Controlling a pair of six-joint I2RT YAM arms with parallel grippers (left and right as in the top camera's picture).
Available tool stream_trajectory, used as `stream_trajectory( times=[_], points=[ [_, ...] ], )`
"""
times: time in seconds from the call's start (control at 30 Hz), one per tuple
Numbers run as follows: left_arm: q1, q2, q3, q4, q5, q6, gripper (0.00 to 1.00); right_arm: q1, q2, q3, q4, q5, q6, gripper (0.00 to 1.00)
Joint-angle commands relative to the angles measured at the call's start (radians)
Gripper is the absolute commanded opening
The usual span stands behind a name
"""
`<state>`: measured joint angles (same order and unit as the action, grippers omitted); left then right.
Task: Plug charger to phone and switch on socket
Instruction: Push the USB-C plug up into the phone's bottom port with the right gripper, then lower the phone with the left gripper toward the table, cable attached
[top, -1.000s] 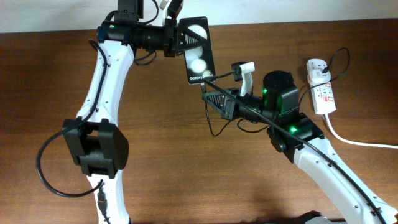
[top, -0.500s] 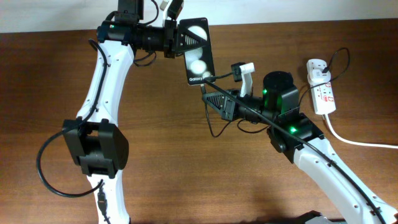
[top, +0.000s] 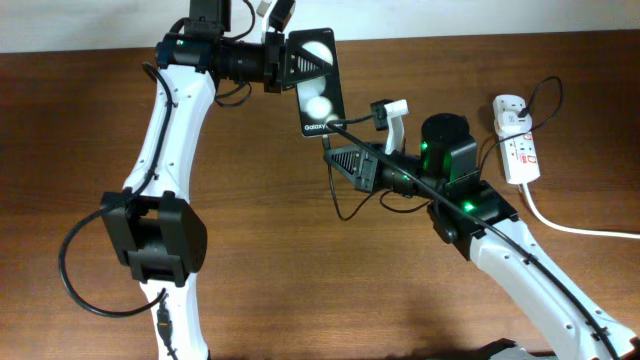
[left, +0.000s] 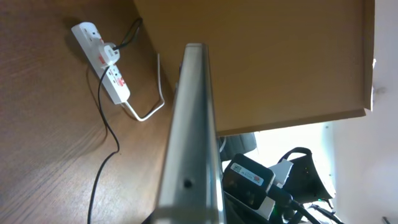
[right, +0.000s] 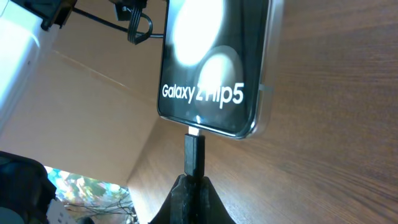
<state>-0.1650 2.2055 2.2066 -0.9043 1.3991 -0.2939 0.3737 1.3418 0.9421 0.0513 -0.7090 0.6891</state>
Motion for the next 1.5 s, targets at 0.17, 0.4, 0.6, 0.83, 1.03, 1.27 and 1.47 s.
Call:
stream_trajectory(
  times=[0.17,0.4,0.6,0.83,1.03,1.27,1.47],
  points=[
    [-0.045,-0.002,0.008,-0.018,0.045,0.026,0.0,-0.027,0.001,0.013,0.055,0.08,0.004,0.04],
    [-0.047,-0.002,0.008,-0.018,0.045,0.026,0.0,-0.027,0.001,0.013,0.069,0.082,0.004,0.04],
    [-0.047,-0.002,0.008,-0.018,0.044,0.027,0.0,-0.027,0.001,0.013,0.063,0.082,0.004,0.04],
    [-0.032,-0.002,0.008,-0.017,0.044,0.026,0.0,-0.027,0.001,0.013,-0.005,0.062,0.003,0.04],
    [-0.013,-0.002,0.008,-0.017,0.044,0.026,0.0,-0.027,0.001,0.013,-0.037,0.027,-0.003,0.11],
    [-0.009,-0.002,0.008,-0.017,0.018,0.027,0.0,-0.027,0.001,0.013,-0.057,0.01,-0.004,0.35],
    [-0.009,-0.002,0.008,-0.018,-0.029,0.035,0.0,-0.027,0.001,0.013,-0.125,0.01,-0.05,0.5]
  ],
)
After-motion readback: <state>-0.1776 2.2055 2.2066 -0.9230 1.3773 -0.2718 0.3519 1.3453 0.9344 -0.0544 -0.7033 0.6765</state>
